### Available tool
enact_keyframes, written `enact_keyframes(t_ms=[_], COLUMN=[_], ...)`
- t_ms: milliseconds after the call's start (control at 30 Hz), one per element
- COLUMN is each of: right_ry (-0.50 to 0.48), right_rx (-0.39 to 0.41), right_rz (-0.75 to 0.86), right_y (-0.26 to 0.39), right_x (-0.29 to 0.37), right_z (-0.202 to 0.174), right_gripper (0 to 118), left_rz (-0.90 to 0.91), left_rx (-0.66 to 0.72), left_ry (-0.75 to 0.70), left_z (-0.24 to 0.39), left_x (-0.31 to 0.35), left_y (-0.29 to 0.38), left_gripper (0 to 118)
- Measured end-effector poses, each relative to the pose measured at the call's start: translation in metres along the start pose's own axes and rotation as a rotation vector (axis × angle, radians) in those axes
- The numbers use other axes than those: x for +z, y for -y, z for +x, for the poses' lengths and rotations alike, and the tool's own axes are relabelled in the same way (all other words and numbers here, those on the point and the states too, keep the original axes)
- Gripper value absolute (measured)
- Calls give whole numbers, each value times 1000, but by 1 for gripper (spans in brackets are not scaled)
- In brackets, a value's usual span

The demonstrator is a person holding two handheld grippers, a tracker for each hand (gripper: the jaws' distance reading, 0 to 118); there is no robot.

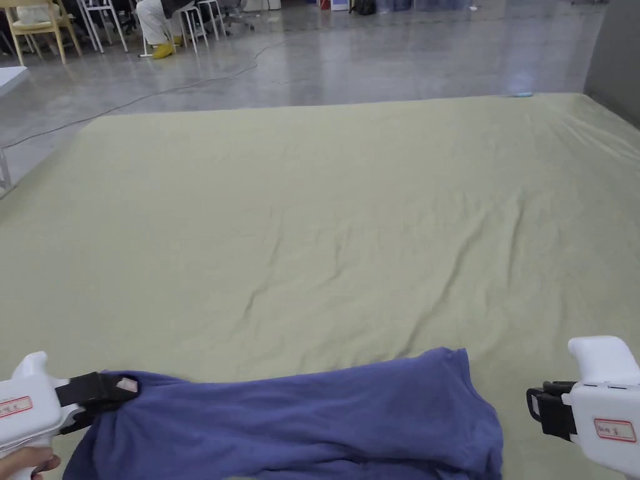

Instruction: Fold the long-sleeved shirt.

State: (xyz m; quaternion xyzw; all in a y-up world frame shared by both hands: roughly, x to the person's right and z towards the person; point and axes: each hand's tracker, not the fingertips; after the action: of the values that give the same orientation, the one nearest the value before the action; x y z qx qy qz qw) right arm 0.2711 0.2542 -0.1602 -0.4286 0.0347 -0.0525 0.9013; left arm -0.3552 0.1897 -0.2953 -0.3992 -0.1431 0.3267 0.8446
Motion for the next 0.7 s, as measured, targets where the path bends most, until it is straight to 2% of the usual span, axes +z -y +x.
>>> enact_keyframes(t_ms=[200, 333, 433, 533, 633, 667, 700], right_ry=[-14, -8, 6, 22, 42, 48, 54], right_rx=[4, -2, -16, -51, -87, -99, -109], right_rz=[2, 10, 19, 30, 42, 47, 51], right_y=[-3, -3, 2, 8, 17, 20, 22], right_x=[-2, 3, 12, 23, 36, 40, 43], right_z=[0, 5, 12, 22, 33, 37, 39], right_gripper=[2, 2, 2, 2, 2, 2, 2], left_rz=[-116, -220, -295, -360, -472, -474, -478], left_rx=[-58, -124, -152, -138, -63, -58, -70], left_ry=[333, 462, 463, 401, 361, 334, 312], left_z=[130, 225, 277, 287, 281, 278, 276], left_x=[-19, -62, -113, -182, -233, -242, -245], left_y=[52, 87, 118, 142, 169, 174, 175], left_gripper=[4, 4, 4, 4, 4, 5, 18])
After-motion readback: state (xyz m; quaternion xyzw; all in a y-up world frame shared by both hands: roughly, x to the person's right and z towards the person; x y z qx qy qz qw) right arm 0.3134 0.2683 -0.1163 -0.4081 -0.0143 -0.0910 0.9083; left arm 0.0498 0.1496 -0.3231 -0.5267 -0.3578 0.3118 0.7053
